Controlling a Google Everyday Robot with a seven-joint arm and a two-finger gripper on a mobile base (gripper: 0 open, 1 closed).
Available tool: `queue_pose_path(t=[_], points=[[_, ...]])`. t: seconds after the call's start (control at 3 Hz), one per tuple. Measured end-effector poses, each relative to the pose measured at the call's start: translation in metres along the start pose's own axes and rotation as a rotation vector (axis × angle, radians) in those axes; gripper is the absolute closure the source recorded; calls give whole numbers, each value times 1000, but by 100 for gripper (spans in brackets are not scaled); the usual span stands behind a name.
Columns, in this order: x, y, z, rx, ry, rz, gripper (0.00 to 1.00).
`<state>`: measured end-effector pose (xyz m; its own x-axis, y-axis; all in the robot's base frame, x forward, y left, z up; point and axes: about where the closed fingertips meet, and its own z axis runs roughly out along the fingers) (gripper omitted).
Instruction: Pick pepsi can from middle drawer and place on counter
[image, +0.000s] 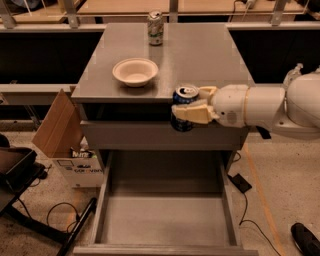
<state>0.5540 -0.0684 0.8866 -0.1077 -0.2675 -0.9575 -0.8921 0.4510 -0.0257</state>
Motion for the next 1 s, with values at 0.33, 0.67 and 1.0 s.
queue_pose_path(t=[0.33,0.67,1.0], points=[[-43,-49,9,151,-20,54,100],[-53,-71,21,203,34,7,100],[-53,-71,21,203,34,7,100]])
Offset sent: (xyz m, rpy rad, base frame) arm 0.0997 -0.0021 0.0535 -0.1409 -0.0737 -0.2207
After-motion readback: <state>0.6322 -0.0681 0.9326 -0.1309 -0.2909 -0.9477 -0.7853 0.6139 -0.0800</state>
